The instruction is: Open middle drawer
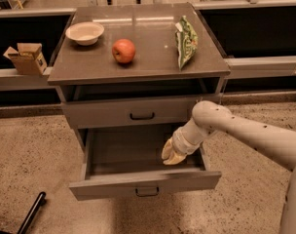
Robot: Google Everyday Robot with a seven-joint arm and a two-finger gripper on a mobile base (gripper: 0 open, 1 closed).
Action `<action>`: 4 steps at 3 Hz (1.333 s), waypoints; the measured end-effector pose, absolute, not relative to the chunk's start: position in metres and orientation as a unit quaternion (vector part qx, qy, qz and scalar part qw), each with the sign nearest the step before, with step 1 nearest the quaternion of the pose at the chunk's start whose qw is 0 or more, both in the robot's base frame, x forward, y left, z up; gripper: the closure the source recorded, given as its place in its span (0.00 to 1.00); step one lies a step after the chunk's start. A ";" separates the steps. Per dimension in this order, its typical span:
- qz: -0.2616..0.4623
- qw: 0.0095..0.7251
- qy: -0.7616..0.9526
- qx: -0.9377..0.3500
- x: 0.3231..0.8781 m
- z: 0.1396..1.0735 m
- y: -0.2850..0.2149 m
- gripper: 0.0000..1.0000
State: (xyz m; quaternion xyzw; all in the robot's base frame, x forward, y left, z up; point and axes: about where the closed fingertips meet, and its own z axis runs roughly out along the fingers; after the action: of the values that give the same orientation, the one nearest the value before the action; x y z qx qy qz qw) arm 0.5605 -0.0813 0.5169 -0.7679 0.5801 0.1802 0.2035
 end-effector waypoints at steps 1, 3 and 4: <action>0.152 0.191 0.616 -0.749 0.602 0.490 -0.088 0.77; 0.170 0.178 0.685 -0.685 0.607 0.374 -0.118 0.58; 0.197 0.182 0.682 -0.680 0.585 0.357 -0.116 0.27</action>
Offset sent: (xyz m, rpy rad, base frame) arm 0.0743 -0.0590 -0.1650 -0.0779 0.0795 -0.3494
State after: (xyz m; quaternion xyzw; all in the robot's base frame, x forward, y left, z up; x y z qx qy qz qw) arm 0.5846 -0.1163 0.3572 -0.6801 0.6823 0.1966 0.1824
